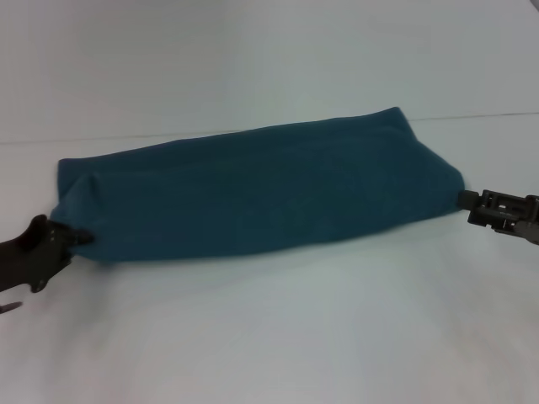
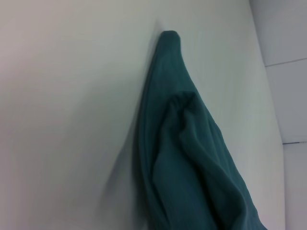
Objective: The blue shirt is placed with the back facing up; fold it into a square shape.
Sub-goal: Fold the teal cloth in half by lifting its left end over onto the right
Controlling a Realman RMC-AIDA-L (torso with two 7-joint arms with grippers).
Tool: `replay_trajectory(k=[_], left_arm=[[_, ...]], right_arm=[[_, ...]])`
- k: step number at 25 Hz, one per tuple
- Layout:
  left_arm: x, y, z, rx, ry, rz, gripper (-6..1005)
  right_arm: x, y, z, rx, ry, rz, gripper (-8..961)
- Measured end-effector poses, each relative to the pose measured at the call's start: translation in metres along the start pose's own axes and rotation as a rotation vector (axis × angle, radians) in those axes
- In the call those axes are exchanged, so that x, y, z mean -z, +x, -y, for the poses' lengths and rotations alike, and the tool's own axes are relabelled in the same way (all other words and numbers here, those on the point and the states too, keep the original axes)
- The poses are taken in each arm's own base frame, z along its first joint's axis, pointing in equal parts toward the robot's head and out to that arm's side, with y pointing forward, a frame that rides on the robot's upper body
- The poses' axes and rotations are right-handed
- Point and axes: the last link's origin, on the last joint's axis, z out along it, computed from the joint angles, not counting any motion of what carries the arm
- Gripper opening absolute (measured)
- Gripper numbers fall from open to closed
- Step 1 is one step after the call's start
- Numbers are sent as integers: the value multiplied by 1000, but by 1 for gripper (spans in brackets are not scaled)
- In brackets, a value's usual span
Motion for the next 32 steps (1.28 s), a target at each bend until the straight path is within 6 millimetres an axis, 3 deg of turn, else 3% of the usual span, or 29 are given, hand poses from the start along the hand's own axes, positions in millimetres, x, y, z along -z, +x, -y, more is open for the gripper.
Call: replay_trajectory(k=[4,18,25,28,32], left_arm=[[11,6,5,-33,28,8,56],[52,35,20,-148,186,-39,57],[70,40,30,-143,210,-74,56],[70,40,27,-165,203,-61,56],[69,41,7,-211,151,-35,56]], right_arm=[[0,4,2,-19,0,2,761],[2,13,13,-90,34,31,760],[0,14,17,-97,58,34,760],[0,13,17,-93,62,36,761],[0,13,17,-88,64,36,761]])
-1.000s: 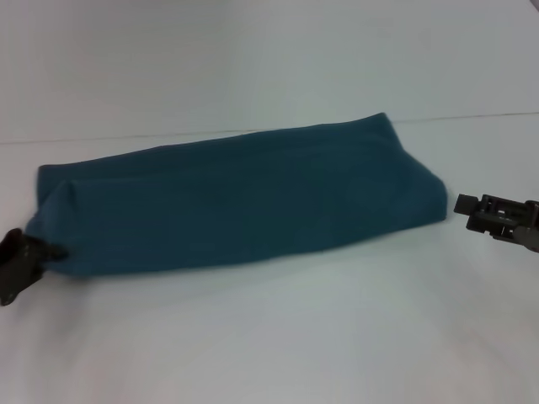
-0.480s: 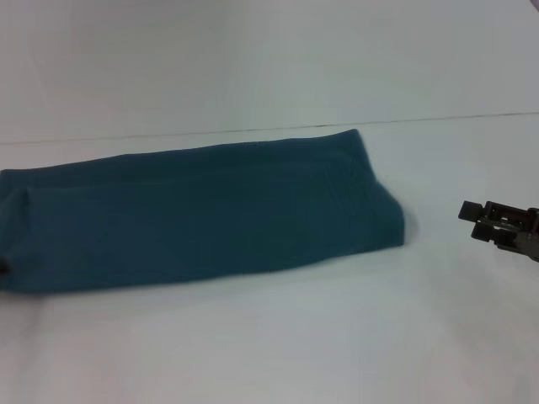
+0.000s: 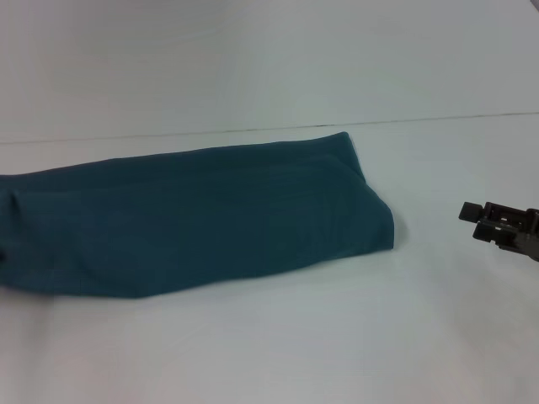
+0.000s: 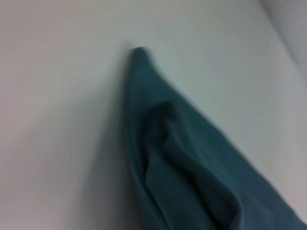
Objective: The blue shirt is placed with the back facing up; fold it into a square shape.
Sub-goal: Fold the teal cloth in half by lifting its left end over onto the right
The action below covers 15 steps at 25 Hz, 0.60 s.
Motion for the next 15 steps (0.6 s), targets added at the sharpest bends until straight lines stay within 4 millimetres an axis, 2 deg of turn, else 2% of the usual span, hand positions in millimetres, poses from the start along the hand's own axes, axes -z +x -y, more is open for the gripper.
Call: replay_trajectory(k=[5,10,15], left_arm=[[0,12,-35,-25,-75,36,57],[-7,27,-90,-112,-172,83,57],[-20,32,-148,-212,-261,140,57]], right_arm=[[0,0,0,4,0,-1,761],[0,1,1,8,3,-2,760],[0,1,0,10,-2,-7,761]])
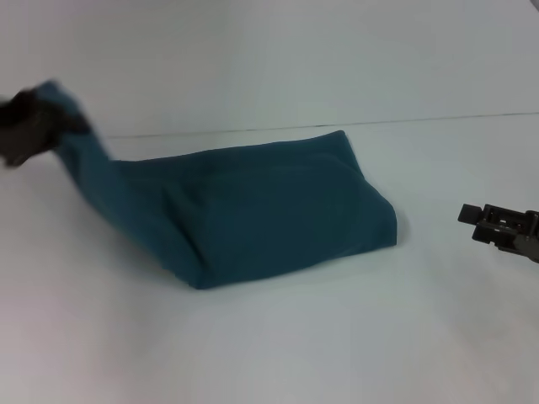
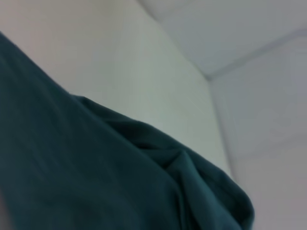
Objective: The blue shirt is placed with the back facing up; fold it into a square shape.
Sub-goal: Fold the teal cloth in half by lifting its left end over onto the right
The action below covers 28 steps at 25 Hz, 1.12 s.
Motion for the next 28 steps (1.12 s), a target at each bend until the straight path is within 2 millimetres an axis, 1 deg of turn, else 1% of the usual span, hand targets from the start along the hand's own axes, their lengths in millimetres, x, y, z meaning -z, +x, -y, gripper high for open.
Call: replay_trajectory(k=[2,4,6,8,10,12,14,16,17,18,20,22,28], left_arm=[[-15,3,-22,-35,-45,28,57],[-34,1,-45,-66,-93,60,57],[-54,-5,-64,-95,-127,94,57],[-79,-16,-83,-136,-148,133,56],[-102,-26,-98,-174,-156,162,56],[-125,-38,-108,-207,-161,185,56],[-147,-51,-112,-222,-156,200,56],[-172,-68,-109,-261,-128,206,56],[-184,-79,-105,-285,-105,220,56],[-192,-86,-103,-310,-87,237,56],[-204,-98,-101,-350,-54,267,56],[-208,-100,-102,-365,-50,263,95],[-205,-102,-123,-361,-204,243,214]], right_arm=[[0,0,0,1,-1,-2,761],[0,0,0,2,0,-5,761],[-1,1,0,2,1,-7,761],[-1,1,0,2,3,-7,761],[-2,2,0,1,3,-9,761],[-3,2,0,2,3,-13,761],[-3,4,0,2,4,-18,760],[-4,5,0,1,3,-22,760],[-5,6,0,1,4,-26,760],[-6,7,0,1,4,-31,760],[-8,8,0,3,9,-42,760],[-10,9,0,4,17,-51,760],[-12,12,2,-4,25,-58,761]])
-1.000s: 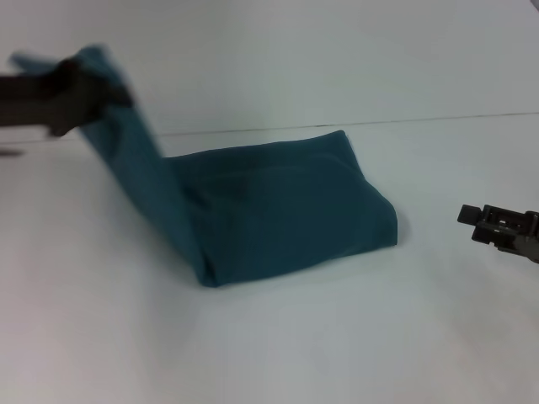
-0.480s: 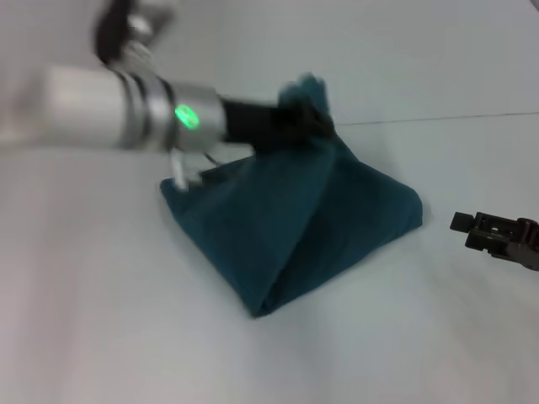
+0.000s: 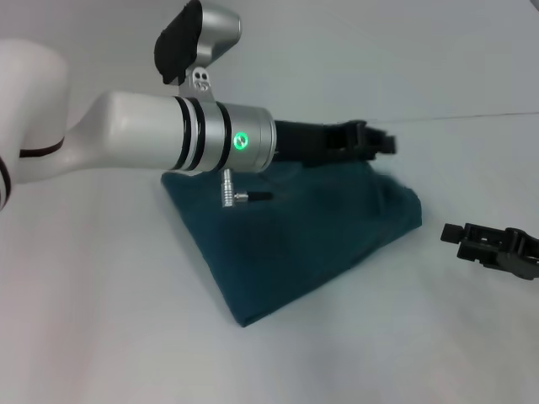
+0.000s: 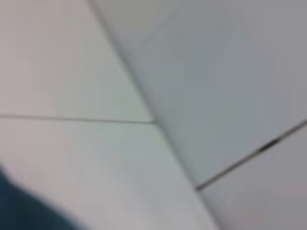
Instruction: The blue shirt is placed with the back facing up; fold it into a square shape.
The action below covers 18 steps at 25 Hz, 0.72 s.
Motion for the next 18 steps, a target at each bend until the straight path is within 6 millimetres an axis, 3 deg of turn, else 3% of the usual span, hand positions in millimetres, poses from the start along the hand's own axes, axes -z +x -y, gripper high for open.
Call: replay_trajectory(k=[3,6,9,13,18], left_arm=[[7,1,-8,-17,-92,-29,328],[31,-1,-3,4,-171,-78,442],[71,-11,25,142,-170,-148,512],[132,-41,69,379,-156,-222,604],[174,-80,93,481,-131,-187,740]], right_arm=[[-1,0,0,1,0,0,760],[0,-2,0,5,2,0,760],[0,-6,-2,15,1,-2,761],[-1,-16,-6,29,14,-39,760],[-11,-42,-23,67,49,-138,760]])
